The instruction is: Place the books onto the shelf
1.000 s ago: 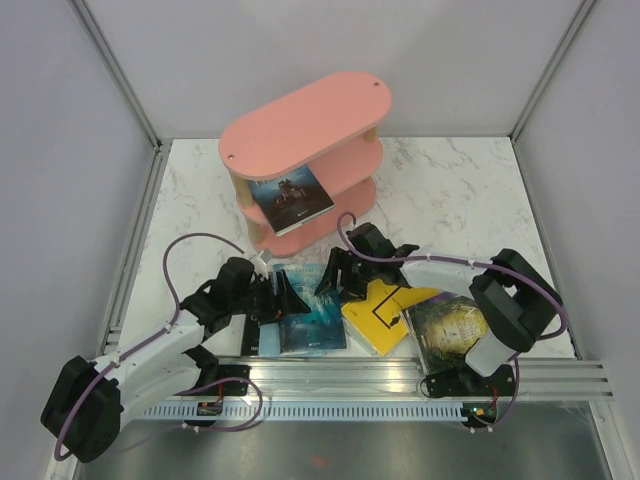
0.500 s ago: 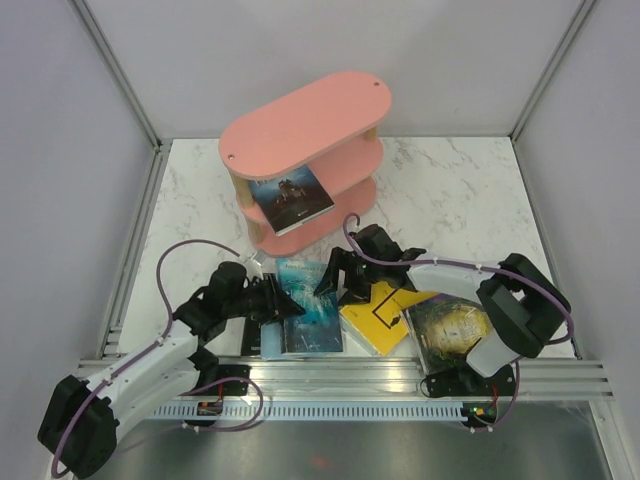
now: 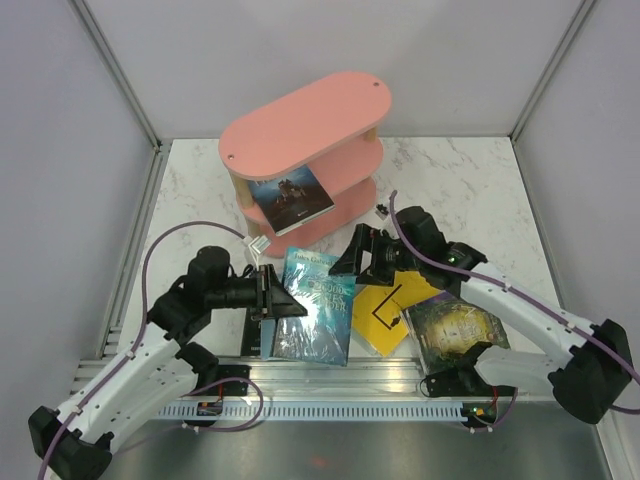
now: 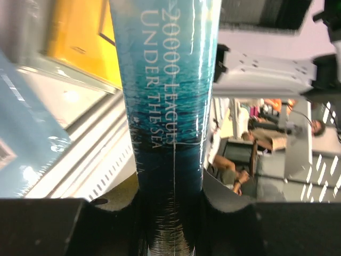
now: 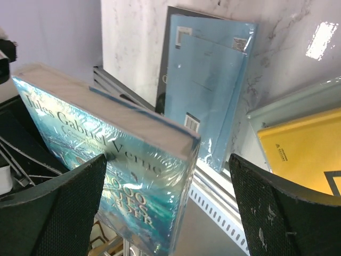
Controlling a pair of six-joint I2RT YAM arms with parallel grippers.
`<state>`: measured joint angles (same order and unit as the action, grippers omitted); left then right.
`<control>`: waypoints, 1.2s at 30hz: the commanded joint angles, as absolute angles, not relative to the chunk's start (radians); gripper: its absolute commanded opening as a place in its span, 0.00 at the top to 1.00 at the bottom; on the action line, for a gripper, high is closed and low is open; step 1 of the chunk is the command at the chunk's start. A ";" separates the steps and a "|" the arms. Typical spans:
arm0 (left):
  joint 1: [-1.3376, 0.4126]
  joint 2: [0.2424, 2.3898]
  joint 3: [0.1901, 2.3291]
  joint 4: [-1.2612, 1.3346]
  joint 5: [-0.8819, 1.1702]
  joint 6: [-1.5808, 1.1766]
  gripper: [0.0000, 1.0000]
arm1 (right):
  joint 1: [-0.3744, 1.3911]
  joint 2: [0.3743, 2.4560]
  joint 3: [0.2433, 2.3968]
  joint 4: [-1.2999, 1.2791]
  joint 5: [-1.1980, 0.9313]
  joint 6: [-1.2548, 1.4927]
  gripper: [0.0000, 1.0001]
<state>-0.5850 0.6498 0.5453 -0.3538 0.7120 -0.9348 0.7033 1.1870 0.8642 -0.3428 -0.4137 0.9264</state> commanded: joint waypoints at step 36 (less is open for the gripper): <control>-0.103 1.466 1.896 -0.498 0.545 -0.928 0.98 | 0.657 1.095 1.212 -0.264 -0.328 1.094 0.02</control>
<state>-0.1314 1.4540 1.8179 -0.5365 0.4625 -0.8864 0.6632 1.1149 1.2137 -0.2993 -0.3172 1.0843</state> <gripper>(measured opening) 0.344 0.982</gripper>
